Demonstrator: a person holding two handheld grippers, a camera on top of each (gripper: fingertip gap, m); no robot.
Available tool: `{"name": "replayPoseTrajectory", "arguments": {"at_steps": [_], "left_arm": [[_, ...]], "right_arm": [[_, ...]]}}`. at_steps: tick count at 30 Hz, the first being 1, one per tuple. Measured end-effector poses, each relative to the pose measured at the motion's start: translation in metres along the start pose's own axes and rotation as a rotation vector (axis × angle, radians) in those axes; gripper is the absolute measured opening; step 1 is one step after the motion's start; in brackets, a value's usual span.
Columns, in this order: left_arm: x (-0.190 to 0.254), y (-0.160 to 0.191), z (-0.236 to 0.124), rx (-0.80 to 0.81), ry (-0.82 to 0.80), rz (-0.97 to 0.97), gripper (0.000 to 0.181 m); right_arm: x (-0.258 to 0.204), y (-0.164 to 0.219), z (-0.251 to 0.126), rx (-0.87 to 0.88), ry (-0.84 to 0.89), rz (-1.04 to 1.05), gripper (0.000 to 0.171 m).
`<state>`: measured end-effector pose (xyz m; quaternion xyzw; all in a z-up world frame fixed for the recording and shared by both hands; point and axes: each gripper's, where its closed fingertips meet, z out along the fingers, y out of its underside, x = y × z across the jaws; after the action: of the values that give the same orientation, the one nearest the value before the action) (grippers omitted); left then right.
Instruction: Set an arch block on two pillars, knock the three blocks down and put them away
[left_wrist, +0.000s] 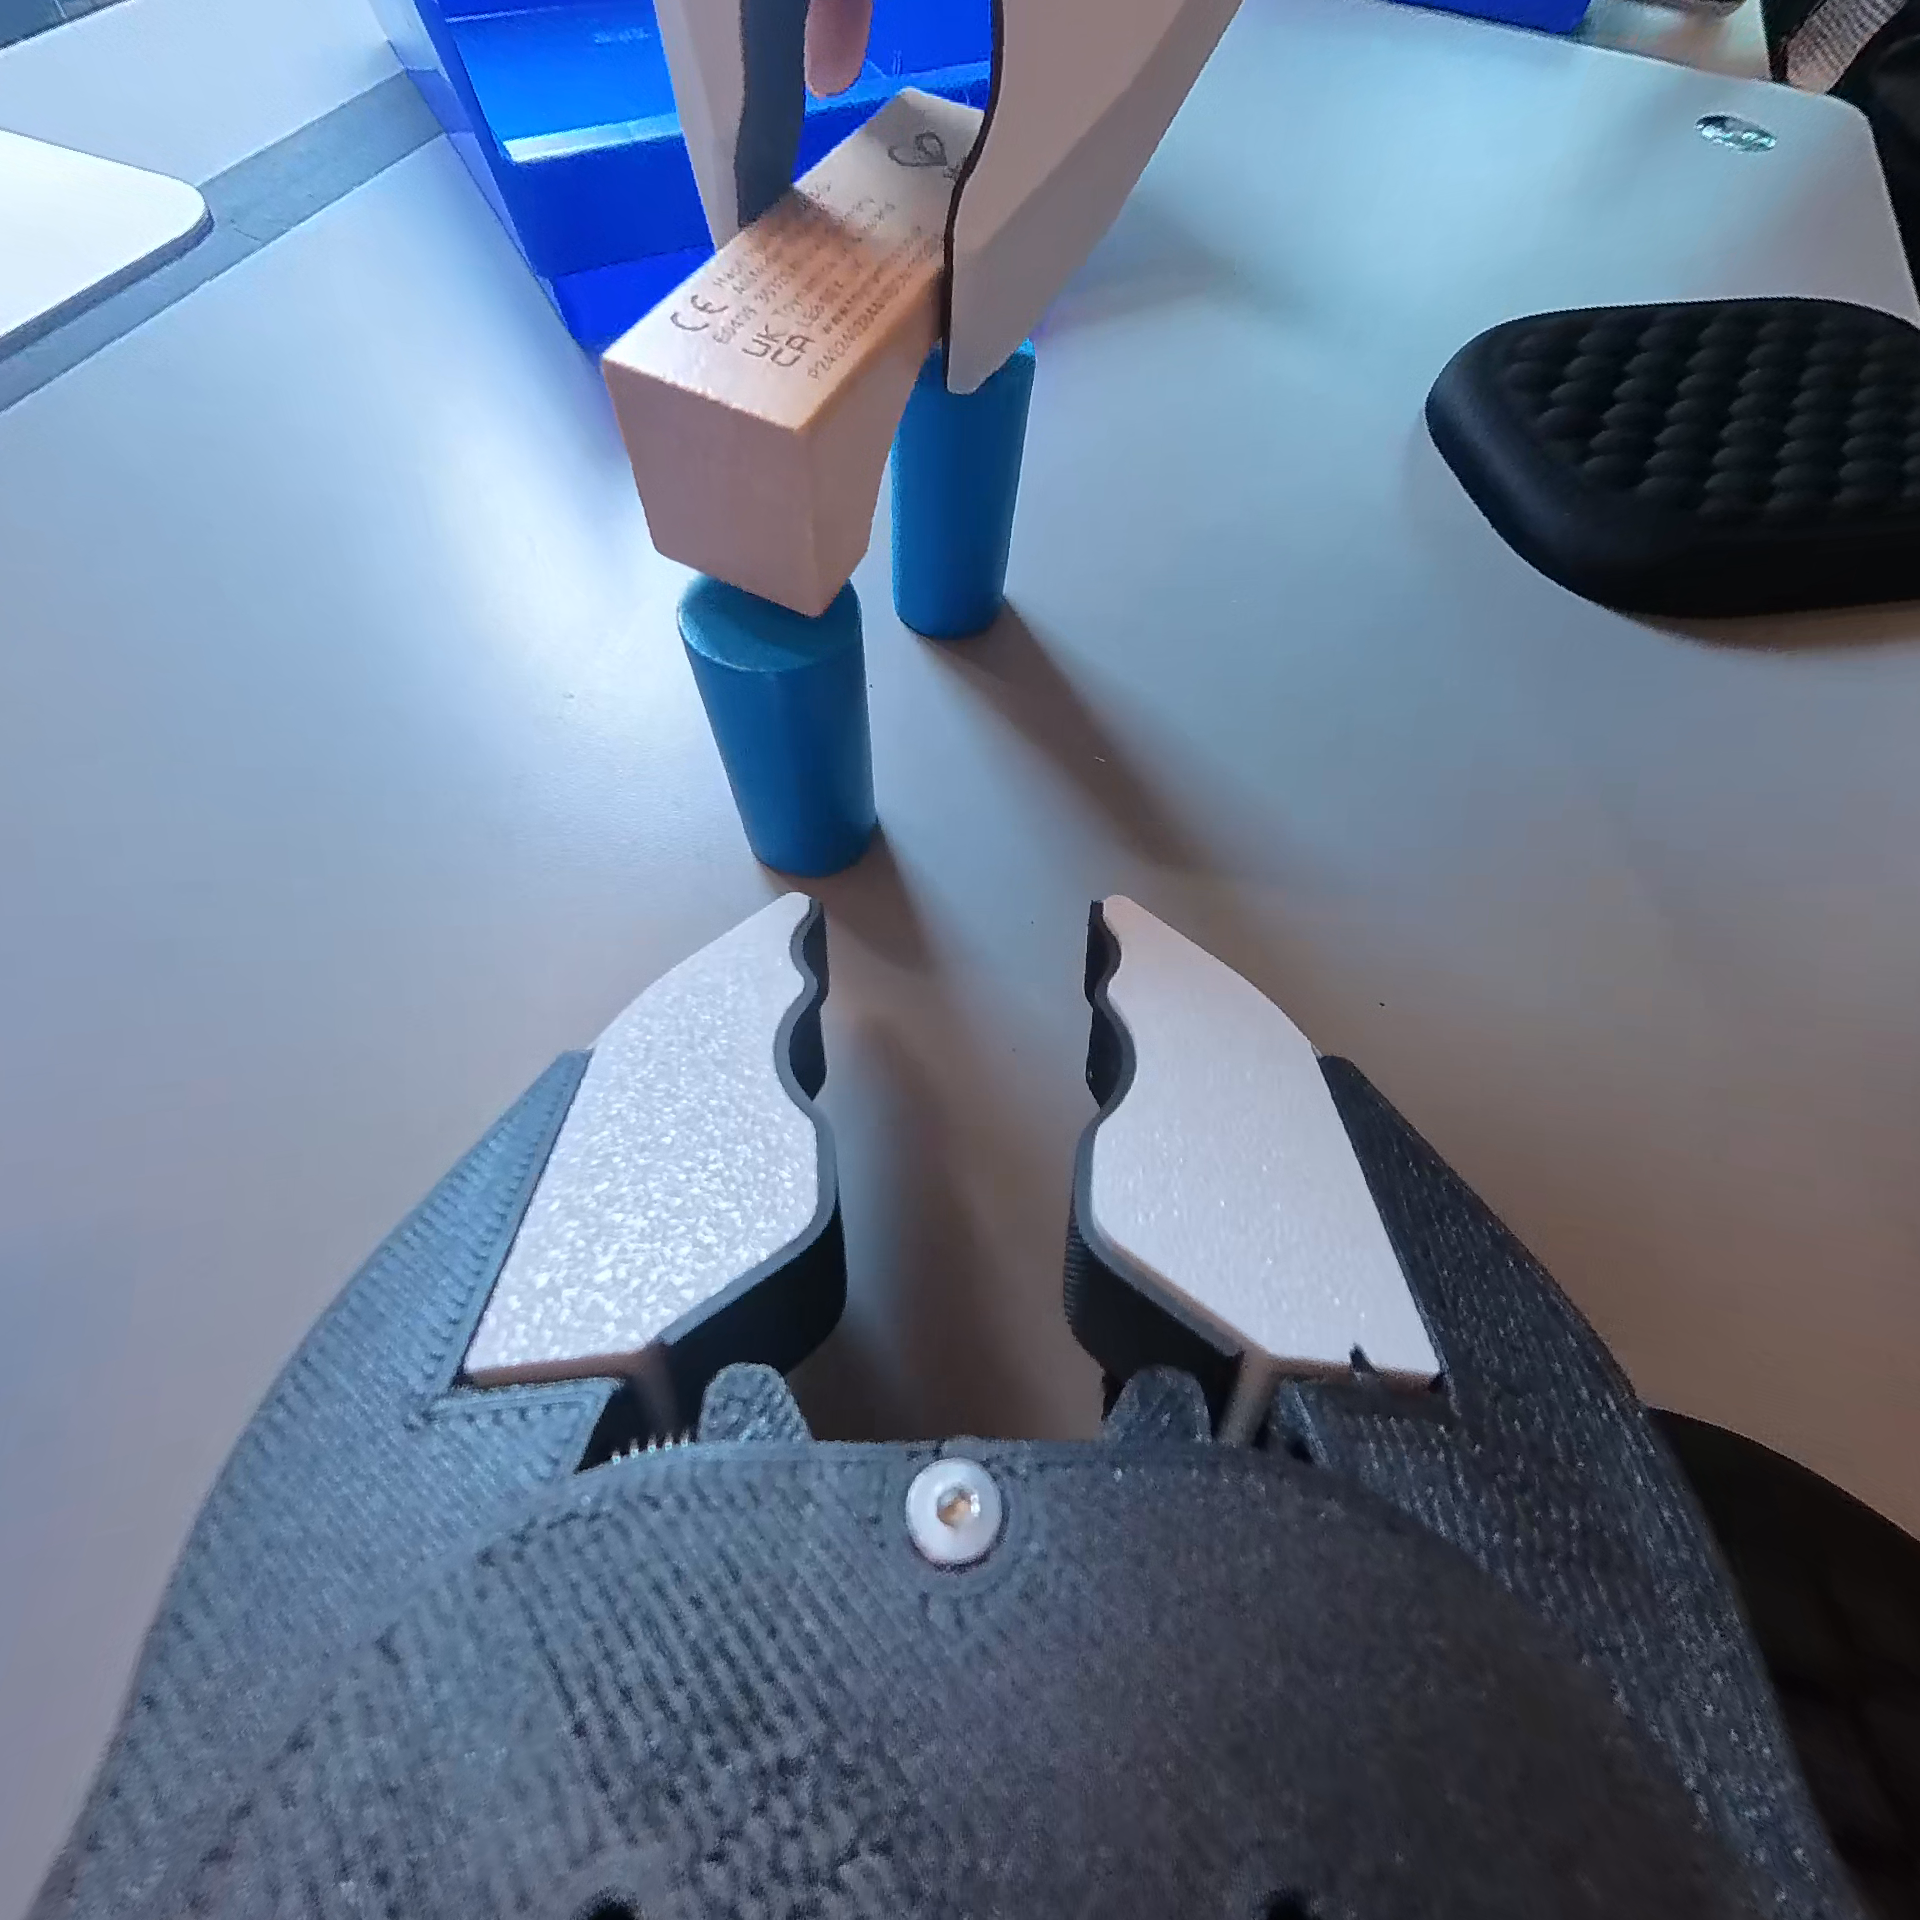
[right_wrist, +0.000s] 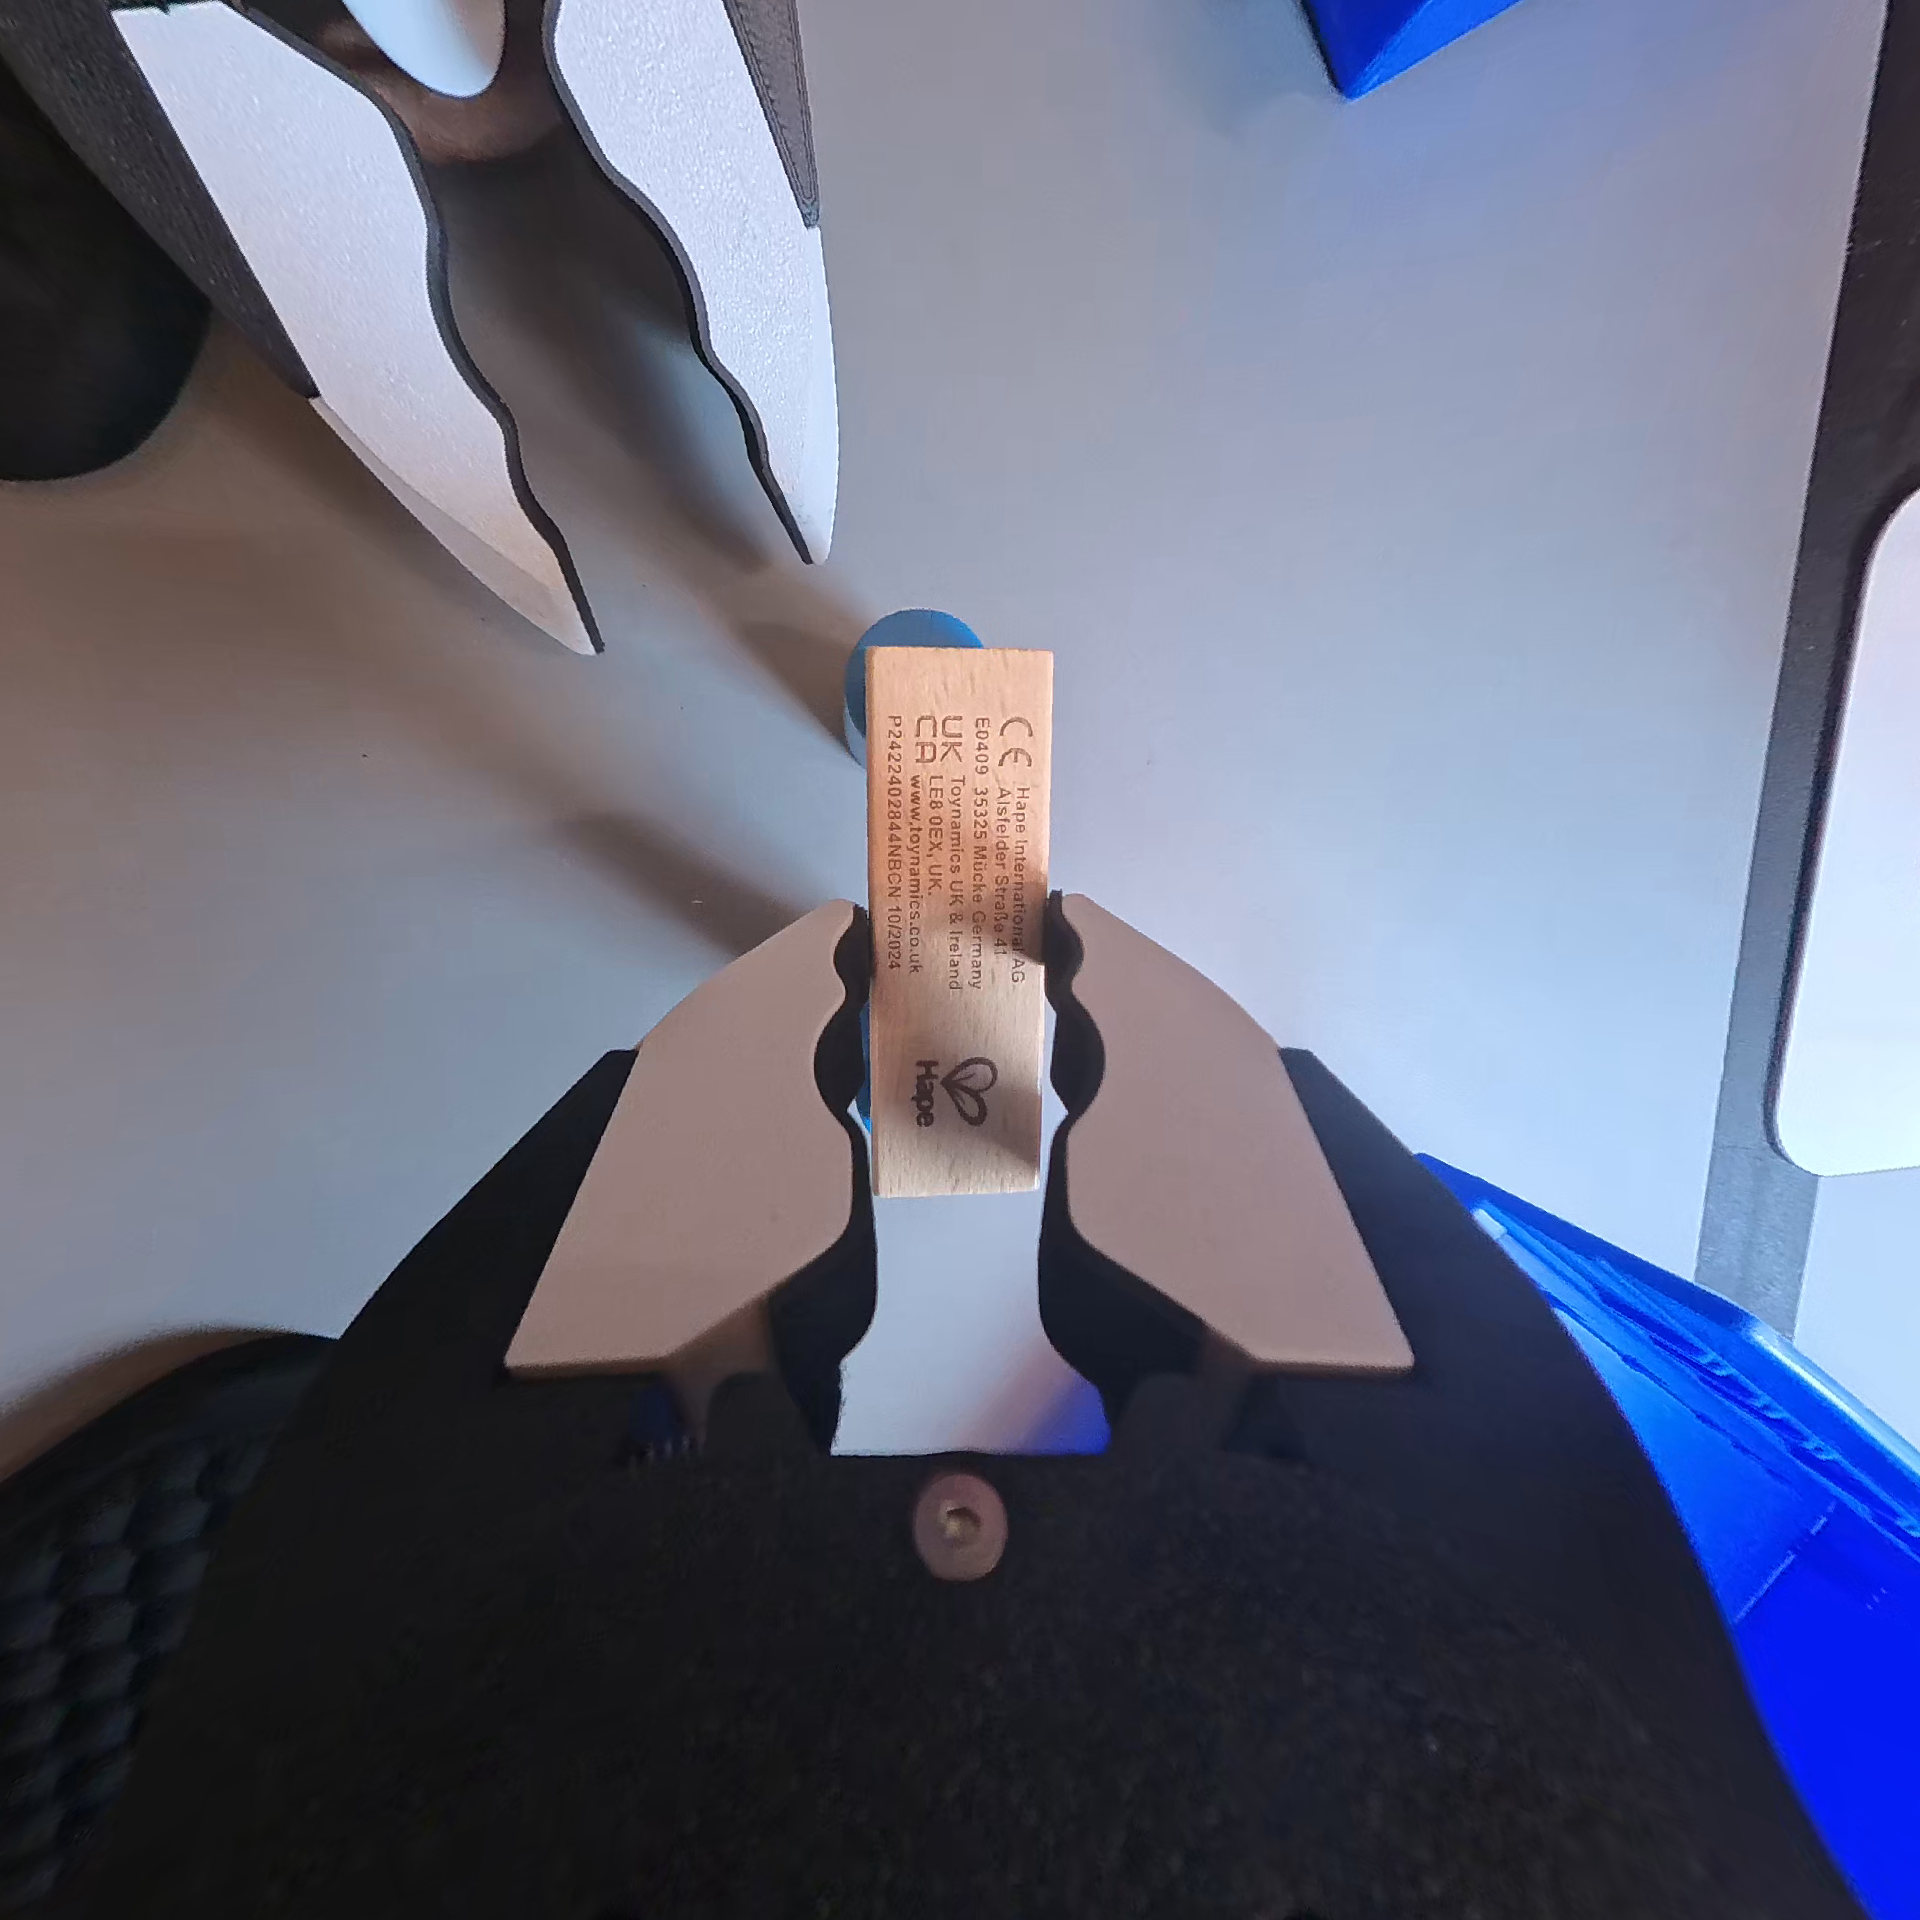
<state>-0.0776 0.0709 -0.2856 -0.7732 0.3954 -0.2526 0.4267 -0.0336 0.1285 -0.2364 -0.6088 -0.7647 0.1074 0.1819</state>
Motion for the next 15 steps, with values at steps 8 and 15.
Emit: {"name": "replayPoseTrajectory", "arguments": {"at_steps": [8, 15], "left_arm": [[0.0006, 0.0009, 0.0002, -0.006, 0.004, 0.001, 0.047], [0.0012, 0.0015, 0.0002, -0.010, 0.004, 0.004, 0.047]], "right_arm": [[0.0009, 0.0011, 0.0017, 0.007, 0.007, -0.002, 0.032], [0.0021, 0.0013, 0.0022, 0.006, 0.014, -0.004, 0.033]]}}
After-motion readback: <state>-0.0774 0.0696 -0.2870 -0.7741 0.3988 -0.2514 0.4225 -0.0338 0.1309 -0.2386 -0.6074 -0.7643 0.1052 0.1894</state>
